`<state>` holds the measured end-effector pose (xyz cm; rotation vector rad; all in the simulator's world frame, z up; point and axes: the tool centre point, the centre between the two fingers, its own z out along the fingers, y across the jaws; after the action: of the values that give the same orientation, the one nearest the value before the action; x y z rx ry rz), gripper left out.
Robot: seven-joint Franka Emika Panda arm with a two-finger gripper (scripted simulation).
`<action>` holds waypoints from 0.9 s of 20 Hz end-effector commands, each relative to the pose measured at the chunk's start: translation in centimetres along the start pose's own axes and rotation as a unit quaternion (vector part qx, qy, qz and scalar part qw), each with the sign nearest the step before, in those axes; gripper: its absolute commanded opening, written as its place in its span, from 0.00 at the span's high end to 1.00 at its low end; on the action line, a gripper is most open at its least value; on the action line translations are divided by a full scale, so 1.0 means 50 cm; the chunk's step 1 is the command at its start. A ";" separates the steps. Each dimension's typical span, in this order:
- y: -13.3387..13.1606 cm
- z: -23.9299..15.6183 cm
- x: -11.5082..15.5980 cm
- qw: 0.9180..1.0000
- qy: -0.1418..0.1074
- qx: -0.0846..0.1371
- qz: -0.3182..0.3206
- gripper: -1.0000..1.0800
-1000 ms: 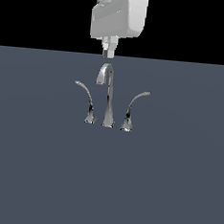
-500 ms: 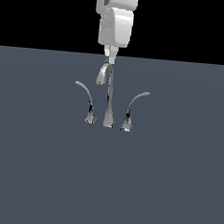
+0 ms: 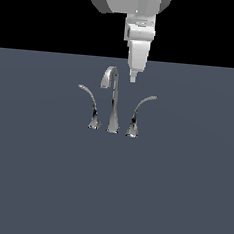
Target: Turn on the faucet by rotating a designated handle.
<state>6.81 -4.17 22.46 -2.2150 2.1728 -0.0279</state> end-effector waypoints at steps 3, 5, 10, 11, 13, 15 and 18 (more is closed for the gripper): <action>0.008 0.082 0.115 0.997 0.008 -0.020 0.075 1.00; 0.002 0.092 0.132 0.995 0.009 -0.020 0.093 1.00; -0.004 0.107 0.157 0.993 0.010 -0.019 0.119 1.00; -0.005 0.108 0.159 0.992 0.010 -0.019 0.121 1.00; -0.005 0.108 0.160 0.992 0.010 -0.019 0.122 1.00; -0.004 0.107 0.159 0.993 0.010 -0.019 0.120 1.00; -0.004 0.107 0.158 0.993 0.010 -0.019 0.120 1.00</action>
<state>7.38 -12.02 17.01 -1.9626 2.4534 -0.0002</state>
